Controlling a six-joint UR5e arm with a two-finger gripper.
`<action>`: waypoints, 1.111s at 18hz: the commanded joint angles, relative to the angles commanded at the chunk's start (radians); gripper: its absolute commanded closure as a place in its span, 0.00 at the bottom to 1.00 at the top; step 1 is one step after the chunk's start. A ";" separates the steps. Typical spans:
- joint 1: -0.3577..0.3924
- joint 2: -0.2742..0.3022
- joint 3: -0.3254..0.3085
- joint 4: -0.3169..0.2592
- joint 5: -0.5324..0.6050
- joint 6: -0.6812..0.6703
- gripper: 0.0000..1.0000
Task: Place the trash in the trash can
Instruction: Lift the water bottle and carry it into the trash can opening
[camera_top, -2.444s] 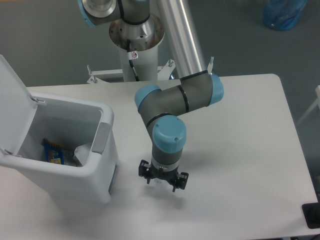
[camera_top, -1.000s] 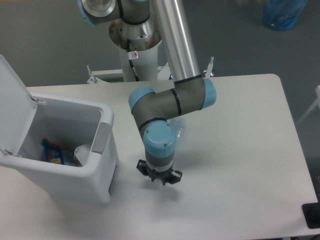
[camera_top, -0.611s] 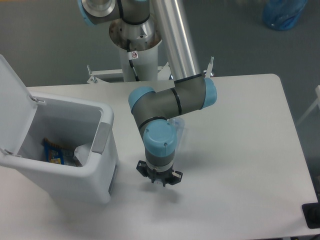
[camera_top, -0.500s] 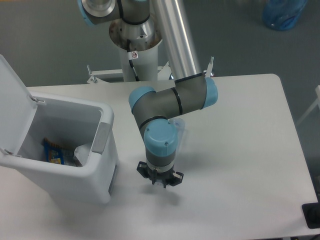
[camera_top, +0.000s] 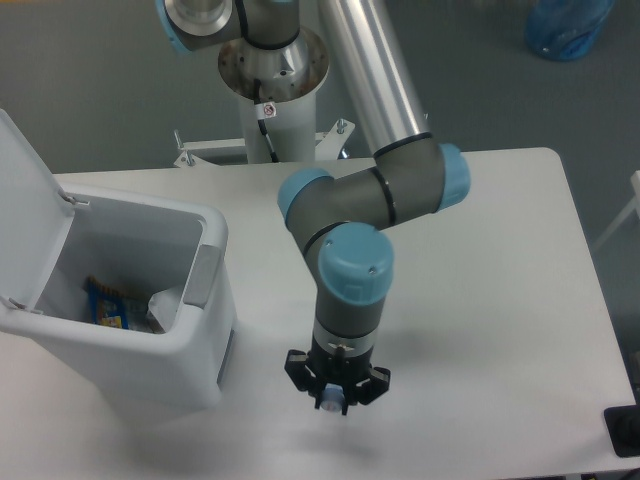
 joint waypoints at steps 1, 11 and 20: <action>0.006 0.000 0.012 0.003 -0.021 -0.031 0.90; 0.083 0.069 0.179 0.011 -0.300 -0.189 0.89; 0.103 0.130 0.275 0.025 -0.546 -0.190 0.89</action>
